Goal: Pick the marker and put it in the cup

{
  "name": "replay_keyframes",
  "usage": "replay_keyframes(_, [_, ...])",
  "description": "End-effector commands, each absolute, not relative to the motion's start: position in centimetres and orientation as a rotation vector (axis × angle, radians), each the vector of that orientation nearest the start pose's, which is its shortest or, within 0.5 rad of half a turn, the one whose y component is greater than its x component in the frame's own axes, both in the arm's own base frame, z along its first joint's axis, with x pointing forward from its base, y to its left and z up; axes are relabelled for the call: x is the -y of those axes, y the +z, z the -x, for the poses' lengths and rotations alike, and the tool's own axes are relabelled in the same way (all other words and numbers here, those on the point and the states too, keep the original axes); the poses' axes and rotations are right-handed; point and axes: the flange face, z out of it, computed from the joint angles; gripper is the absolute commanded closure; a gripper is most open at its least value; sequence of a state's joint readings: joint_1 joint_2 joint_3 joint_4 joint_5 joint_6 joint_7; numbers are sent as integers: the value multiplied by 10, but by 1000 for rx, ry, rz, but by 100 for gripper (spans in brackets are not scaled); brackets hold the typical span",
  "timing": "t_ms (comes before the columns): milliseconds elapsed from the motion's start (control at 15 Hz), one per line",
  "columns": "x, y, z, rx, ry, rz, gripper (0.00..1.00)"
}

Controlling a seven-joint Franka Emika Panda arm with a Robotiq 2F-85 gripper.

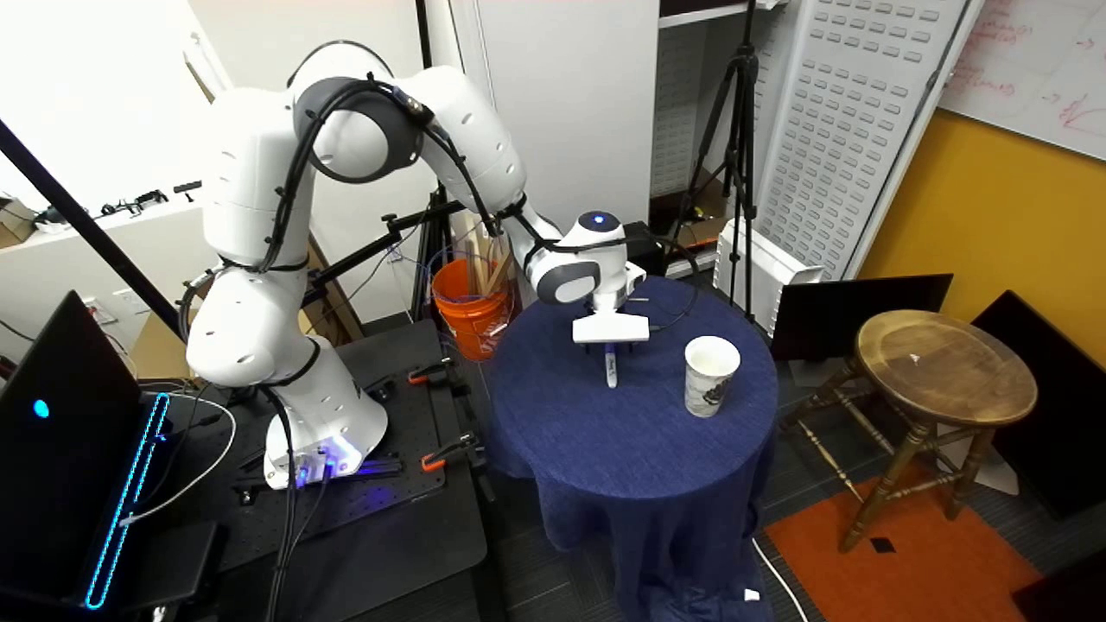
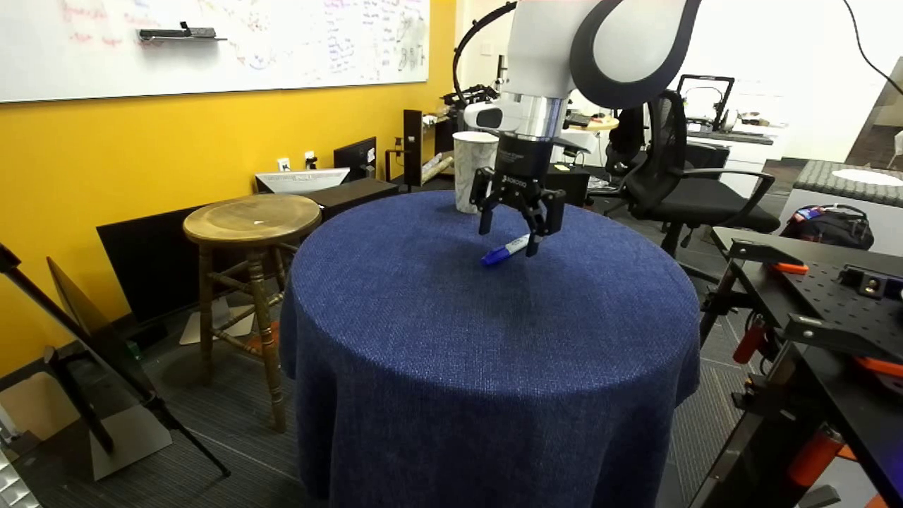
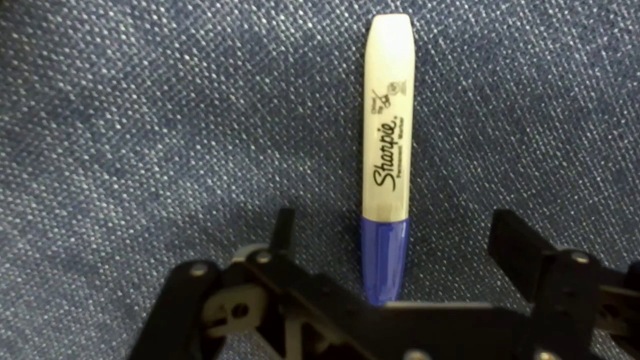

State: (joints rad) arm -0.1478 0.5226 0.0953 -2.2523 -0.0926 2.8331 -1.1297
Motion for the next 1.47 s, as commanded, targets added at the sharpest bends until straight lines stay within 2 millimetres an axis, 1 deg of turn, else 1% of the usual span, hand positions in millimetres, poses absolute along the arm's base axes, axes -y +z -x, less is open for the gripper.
replay_keyframes(0, [20, 135, -546, 1702, -82, 2670, 27])
replay_keyframes(67, [20, 135, -546, 1703, -80, 2670, 31])
replay_keyframes(267, [20, 134, -547, 1703, -80, 2668, 51])
replay_keyframes(400, [20, 133, -548, 1703, -79, 2667, 56])
replay_keyframes(467, [20, 133, -548, 1703, -78, 2667, 58])
replay_keyframes(733, [20, 132, -549, 1702, -77, 2667, 53])
replay_keyframes(800, [20, 132, -550, 1702, -76, 2667, 52])
replay_keyframes(867, [20, 132, -550, 1703, -75, 2667, 54])
replay_keyframes(933, [20, 132, -550, 1704, -75, 2667, 60])
replay_keyframes(1000, [20, 132, -550, 1705, -76, 2667, 71])
replay_keyframes(1067, [20, 132, -550, 1705, -78, 2669, 85])
replay_keyframes(1133, [20, 133, -550, 1706, -79, 2669, 93])
replay_keyframes(1200, [20, 133, -550, 1706, -80, 2670, 95])
replay_keyframes(1267, [20, 133, -550, 1706, -80, 2670, 93])
replay_keyframes(1400, [20, 133, -550, 1707, -82, 2671, 93])
